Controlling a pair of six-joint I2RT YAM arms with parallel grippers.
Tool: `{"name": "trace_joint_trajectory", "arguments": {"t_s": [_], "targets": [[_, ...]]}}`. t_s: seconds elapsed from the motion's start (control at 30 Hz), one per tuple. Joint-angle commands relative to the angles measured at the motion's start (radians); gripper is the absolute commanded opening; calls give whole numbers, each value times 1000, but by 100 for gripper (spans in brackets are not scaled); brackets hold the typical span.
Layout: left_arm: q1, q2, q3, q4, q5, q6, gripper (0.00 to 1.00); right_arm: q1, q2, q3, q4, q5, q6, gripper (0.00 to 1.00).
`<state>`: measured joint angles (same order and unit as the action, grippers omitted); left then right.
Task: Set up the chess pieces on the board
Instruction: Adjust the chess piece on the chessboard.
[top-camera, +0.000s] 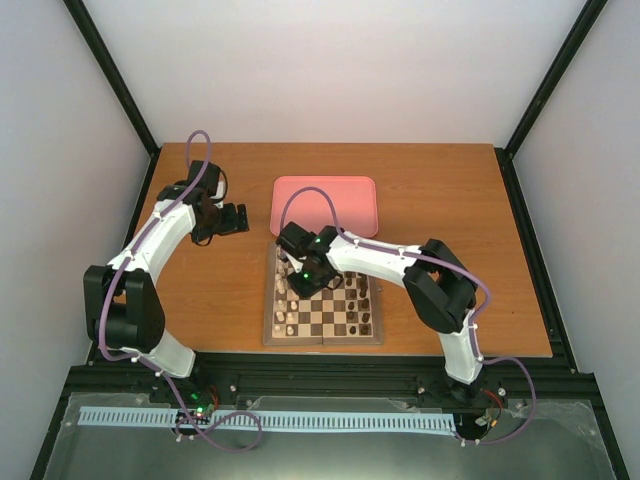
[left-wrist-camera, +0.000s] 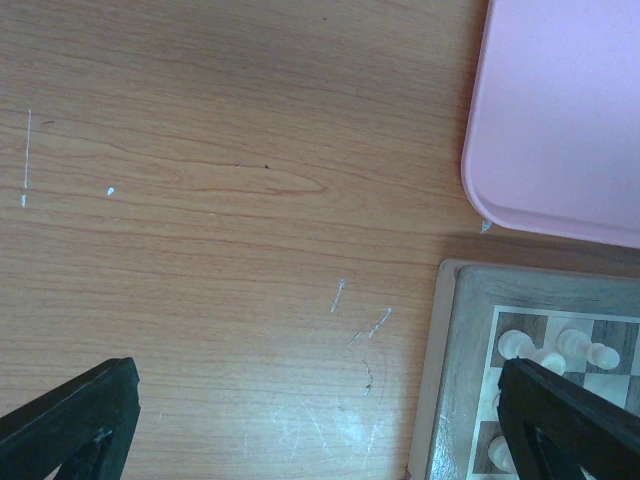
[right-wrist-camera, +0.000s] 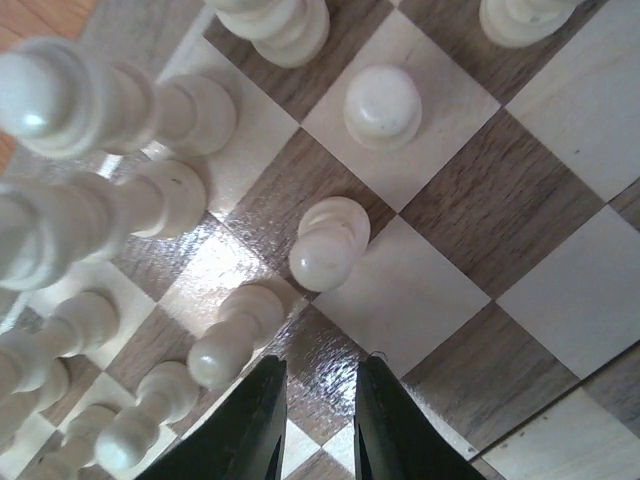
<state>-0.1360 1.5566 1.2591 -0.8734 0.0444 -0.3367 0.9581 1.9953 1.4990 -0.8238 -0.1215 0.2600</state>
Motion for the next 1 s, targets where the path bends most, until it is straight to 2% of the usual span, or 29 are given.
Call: {"name": "trace_joint_trajectory", "arguments": {"t_s": [0.0,0.6,0.97], "targets": [[-4,-5,16,-3,-11,11,100,-1,38,37,-24,22,3,22],[-4,3,17,2,-8,12,100,-1,27,33,-12,-3,-11,22],[-4,9,21,4,0,10,100,-5,-42,-7,-49,81,19,22]]}}
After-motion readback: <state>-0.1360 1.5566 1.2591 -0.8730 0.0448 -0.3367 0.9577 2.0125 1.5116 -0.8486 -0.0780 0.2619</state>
